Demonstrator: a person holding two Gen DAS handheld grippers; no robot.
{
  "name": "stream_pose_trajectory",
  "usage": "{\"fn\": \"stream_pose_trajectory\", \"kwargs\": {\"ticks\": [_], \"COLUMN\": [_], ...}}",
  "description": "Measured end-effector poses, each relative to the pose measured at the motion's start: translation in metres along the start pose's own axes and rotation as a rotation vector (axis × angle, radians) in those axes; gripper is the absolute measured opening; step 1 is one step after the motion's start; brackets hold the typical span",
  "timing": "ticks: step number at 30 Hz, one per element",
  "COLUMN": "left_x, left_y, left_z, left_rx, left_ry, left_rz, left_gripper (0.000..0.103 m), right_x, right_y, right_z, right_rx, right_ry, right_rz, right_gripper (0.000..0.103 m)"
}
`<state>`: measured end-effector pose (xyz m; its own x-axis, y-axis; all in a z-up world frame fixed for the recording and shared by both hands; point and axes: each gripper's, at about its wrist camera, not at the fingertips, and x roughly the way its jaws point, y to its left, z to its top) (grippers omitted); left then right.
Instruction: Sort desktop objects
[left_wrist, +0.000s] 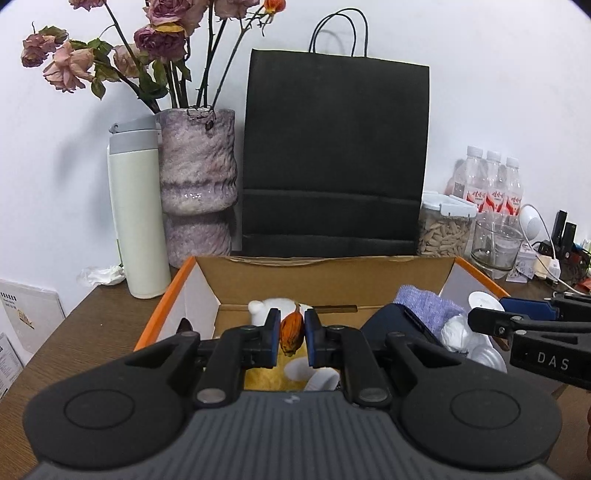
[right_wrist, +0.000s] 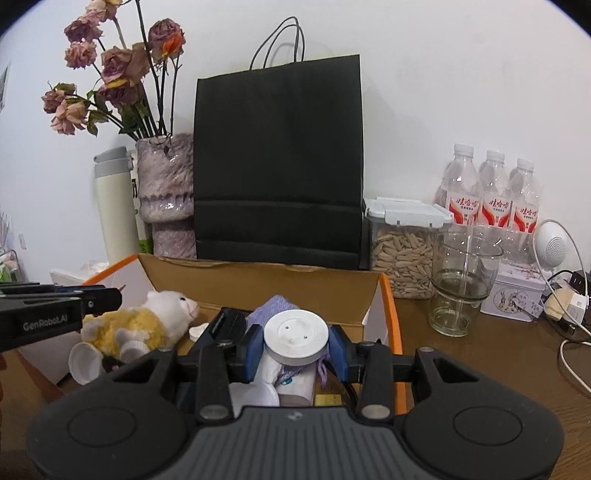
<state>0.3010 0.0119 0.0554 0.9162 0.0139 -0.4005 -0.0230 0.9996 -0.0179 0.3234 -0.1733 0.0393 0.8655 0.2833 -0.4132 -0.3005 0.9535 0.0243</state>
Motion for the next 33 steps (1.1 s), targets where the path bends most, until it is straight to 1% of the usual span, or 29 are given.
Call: {"fn": "stream_pose_trajectory", "kwargs": {"ticks": [2,4,5,6,7,8,9,10,11,13,15,22,25,27,29,33], "left_x": [-0.003,-0.006,-0.007,-0.008,-0.010,-0.011,-0.012,-0.014,-0.016,-0.021,-0.026,-0.046,-0.058,-0.066,-0.074,-0.093], "left_y": [-0.001,-0.002,-0.001,0.000,0.001,0.001,0.002,0.002,0.002,-0.001,-0.005,-0.010,-0.010,-0.010,-0.010,-0.013], "left_z": [-0.001,0.000,0.000,0.001,0.001,0.001,0.002,0.002,0.002,0.001,0.000,-0.006,-0.011,-0.015,-0.020,-0.031], "left_rx": [0.005,0.005,0.000,-0.007,-0.015,-0.020,-0.024,-0.028,-0.028,-0.010,0.004,0.007,0.001,0.002,0.010,0.028], "left_ry": [-0.011,-0.028,-0.037,-0.044,-0.051,-0.058,-0.063,-0.072,-0.086,-0.120,-0.135,-0.164,-0.161,-0.156,-0.152,-0.146], "left_rz": [0.006,0.016,0.019,0.024,0.033,0.041,0.048,0.057,0.072,0.102,0.109,0.109,0.111,0.093,0.078,0.077], "left_gripper": [0.016,0.025,0.038,0.051,0.056,0.065,0.081,0.090,0.103,0.103,0.103,0.103,0.103,0.103,0.103,0.103], "right_x": [0.000,-0.002,-0.002,-0.004,-0.005,-0.007,-0.009,-0.010,-0.011,-0.015,-0.017,-0.039,-0.054,-0.064,-0.075,-0.094], "right_y": [0.001,0.000,-0.001,-0.001,-0.001,0.000,0.000,0.001,0.001,0.002,0.004,0.008,0.009,0.011,0.014,0.021], "right_z": [-0.001,-0.002,-0.002,-0.002,-0.002,-0.001,-0.001,0.000,-0.001,0.000,-0.001,-0.005,-0.009,-0.012,-0.016,-0.025], "right_rx": [0.003,0.018,0.027,0.030,0.029,0.025,0.023,0.024,0.025,0.021,0.015,0.008,0.010,0.004,-0.005,-0.023], "right_ry": [0.001,0.002,0.001,-0.006,-0.016,-0.023,-0.029,-0.034,-0.039,-0.047,-0.053,-0.083,-0.093,-0.095,-0.096,-0.095], "right_rz": [0.003,0.017,0.021,0.020,0.014,0.007,0.004,0.004,0.005,0.003,-0.006,-0.022,-0.020,-0.016,-0.012,-0.003], "right_gripper": [0.038,0.051,0.066,0.076,0.078,0.080,0.085,0.089,0.094,0.094,0.103,0.103,0.103,0.103,0.103,0.103]}}
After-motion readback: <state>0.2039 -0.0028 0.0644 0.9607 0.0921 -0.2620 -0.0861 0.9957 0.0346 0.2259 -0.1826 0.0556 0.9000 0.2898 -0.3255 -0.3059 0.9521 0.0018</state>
